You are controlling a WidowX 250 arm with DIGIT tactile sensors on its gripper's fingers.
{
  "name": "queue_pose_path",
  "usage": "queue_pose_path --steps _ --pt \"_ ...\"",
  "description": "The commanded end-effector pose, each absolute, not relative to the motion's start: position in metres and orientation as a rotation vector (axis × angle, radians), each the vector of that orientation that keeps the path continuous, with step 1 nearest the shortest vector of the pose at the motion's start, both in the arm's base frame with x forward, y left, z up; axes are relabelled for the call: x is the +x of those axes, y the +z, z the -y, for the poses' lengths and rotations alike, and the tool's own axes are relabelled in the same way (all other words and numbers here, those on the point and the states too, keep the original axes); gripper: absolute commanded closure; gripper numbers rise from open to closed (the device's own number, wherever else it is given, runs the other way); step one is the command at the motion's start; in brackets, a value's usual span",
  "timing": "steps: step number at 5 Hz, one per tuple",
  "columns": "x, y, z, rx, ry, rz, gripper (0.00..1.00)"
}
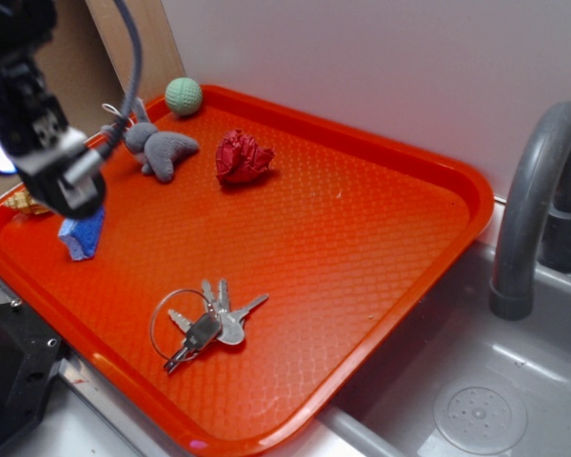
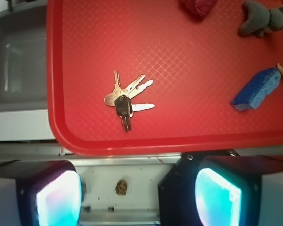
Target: Grab the silver keys.
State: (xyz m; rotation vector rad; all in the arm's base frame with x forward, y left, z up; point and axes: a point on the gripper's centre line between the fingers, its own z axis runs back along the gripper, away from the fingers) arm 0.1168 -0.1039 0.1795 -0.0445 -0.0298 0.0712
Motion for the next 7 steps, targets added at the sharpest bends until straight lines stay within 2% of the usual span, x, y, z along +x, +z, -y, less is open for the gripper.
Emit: queue_pose_path --steps 1,2,3,4,5,6,7 --pt "0.158 0.114 0.099 -0.030 0.094 0.109 0.00" --pt "0.187 0.076 0.078 -0.071 0.060 0.076 0.00" --pt "0.183 0.063 0.074 -0.111 0.045 0.034 0.00" --pt "0.173 0.061 0.090 -0.123 -0.028 0.008 0.00" --pt "0.163 0.086 0.093 -0.197 -0.038 0.049 0.00" --pt "0.163 0.097 0.095 -0.224 -0.021 0.041 0.00" --pt "0.164 0.082 0.101 -0.198 -0.030 0.039 0.00"
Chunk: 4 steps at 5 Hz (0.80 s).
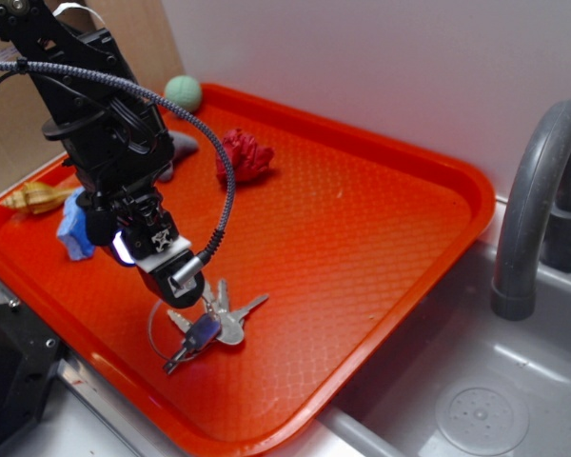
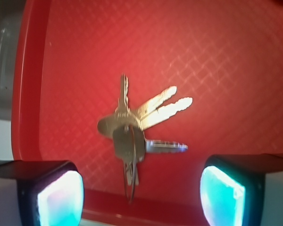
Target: Grab the silver keys.
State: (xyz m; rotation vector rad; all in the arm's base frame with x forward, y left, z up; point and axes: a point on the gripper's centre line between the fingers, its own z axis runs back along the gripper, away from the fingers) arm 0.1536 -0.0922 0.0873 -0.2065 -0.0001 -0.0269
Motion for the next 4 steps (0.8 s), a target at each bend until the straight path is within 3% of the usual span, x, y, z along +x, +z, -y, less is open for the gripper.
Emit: queue_pose_path --steps 1,2,3,4 --pt "0.159 0.066 0.112 -0.173 -0.065 0.033 0.00" --pt "0.152 0.046 0.121 -0.122 -0.106 0.013 0.00" --pt "0.143 0.039 0.118 -0.104 -0.113 0.010 1.00" --pt "0.142 0.039 0.118 -0.091 -0.122 0.028 1.00"
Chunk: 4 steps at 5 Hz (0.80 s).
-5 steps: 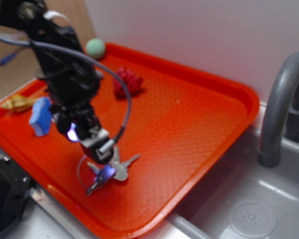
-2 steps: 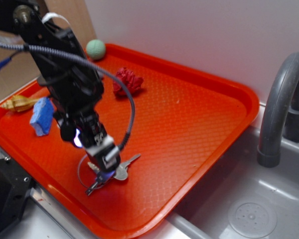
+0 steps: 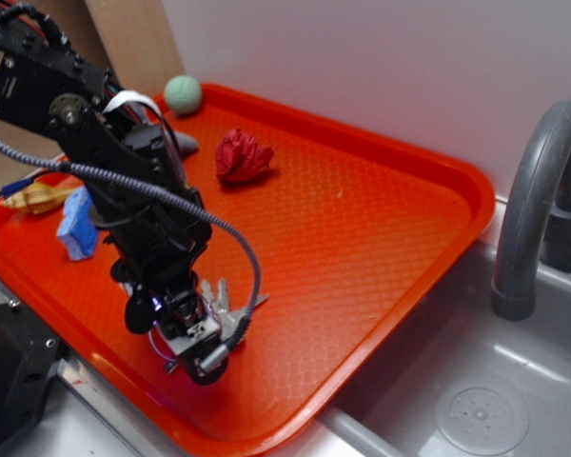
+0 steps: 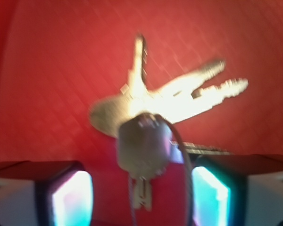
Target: Grab the silver keys.
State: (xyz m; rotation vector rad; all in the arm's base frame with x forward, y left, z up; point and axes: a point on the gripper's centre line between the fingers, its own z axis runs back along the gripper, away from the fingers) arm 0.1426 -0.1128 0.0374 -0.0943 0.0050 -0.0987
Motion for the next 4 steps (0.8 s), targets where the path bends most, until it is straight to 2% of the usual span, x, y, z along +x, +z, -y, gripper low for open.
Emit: queue_pose_path --steps 1,2,3,4 --pt "0.143 0.042 0.116 -0.094 -0.111 0.033 1.00" --pt "0.150 0.061 0.109 -0.108 -0.107 0.069 1.00" --pt "0.163 0.111 0.081 -0.144 -0.126 0.135 1.00" --pt "0.176 0.163 0.037 -0.104 -0.062 0.203 1.00"
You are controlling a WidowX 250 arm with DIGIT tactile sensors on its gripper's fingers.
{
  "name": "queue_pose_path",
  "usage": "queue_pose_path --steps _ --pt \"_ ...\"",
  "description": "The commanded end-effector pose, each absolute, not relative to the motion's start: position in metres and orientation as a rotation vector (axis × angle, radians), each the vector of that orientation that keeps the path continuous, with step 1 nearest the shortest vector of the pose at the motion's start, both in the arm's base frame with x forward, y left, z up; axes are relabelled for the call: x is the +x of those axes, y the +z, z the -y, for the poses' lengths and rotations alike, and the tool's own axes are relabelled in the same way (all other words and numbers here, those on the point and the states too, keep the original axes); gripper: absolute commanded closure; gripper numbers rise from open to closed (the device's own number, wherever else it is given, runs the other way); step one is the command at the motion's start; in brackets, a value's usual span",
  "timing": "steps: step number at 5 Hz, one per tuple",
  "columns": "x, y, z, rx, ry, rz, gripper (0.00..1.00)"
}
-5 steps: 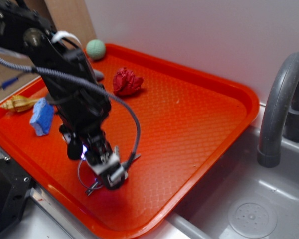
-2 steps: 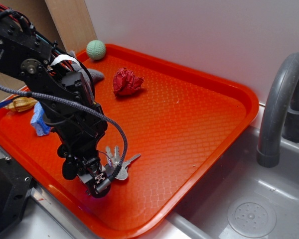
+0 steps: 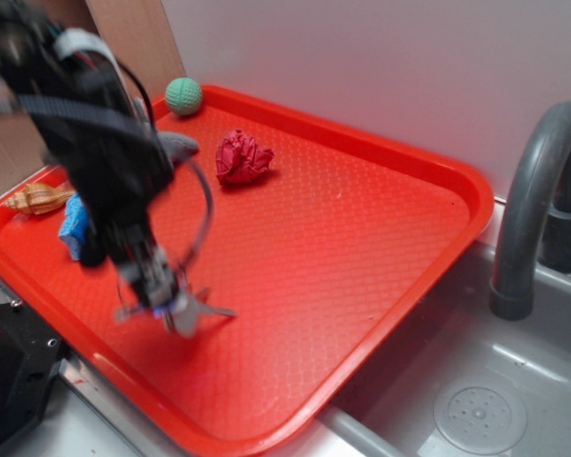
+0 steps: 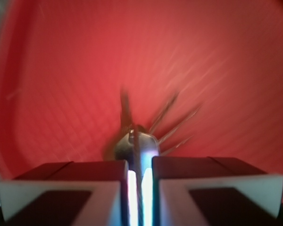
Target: Grab the silver keys.
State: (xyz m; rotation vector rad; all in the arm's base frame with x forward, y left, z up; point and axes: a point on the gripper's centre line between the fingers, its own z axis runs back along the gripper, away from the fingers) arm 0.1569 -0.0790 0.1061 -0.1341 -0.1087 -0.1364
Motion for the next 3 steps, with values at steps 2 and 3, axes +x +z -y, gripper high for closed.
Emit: queue_pose_path --steps 2,3 --pt "0.210 0.266 -0.015 -0.013 0.089 0.236 1.00" --pt "0.205 0.299 -0.018 0.003 0.124 0.224 1.00"
